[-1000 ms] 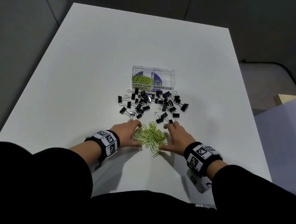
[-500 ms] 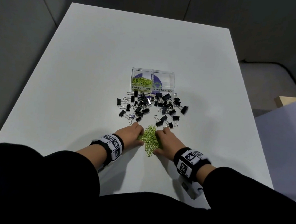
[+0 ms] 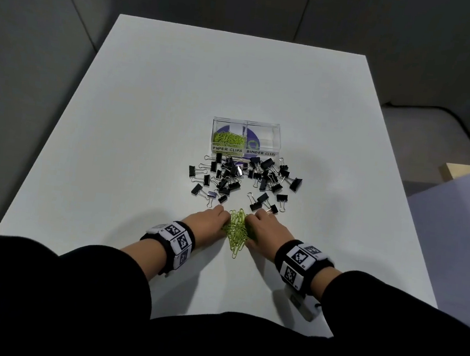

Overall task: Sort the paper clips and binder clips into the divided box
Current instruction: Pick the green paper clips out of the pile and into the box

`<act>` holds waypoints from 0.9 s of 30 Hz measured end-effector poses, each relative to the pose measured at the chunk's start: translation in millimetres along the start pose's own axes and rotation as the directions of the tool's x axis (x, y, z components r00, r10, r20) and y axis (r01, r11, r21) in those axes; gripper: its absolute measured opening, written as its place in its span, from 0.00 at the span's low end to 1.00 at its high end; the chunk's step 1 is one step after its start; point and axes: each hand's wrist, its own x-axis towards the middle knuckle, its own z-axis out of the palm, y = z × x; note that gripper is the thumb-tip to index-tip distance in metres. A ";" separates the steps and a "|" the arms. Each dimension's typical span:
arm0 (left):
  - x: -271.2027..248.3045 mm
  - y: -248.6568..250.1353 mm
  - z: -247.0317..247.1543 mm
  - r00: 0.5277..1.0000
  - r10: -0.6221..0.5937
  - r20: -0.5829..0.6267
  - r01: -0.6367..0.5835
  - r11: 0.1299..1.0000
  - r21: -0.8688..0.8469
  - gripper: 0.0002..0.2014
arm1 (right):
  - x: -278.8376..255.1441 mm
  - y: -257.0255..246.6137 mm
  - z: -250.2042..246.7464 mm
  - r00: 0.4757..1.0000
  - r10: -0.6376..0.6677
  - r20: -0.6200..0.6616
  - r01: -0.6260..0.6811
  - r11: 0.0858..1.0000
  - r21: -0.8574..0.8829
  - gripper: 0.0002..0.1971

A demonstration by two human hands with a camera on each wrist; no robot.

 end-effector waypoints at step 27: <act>4.5 -14.6 -16.7 0.988 0.104 -0.110 -0.105 0.994 0.000 0.14 | 0.4 36.1 -35.2 0.996 -0.081 0.033 0.076 0.990 0.115 0.13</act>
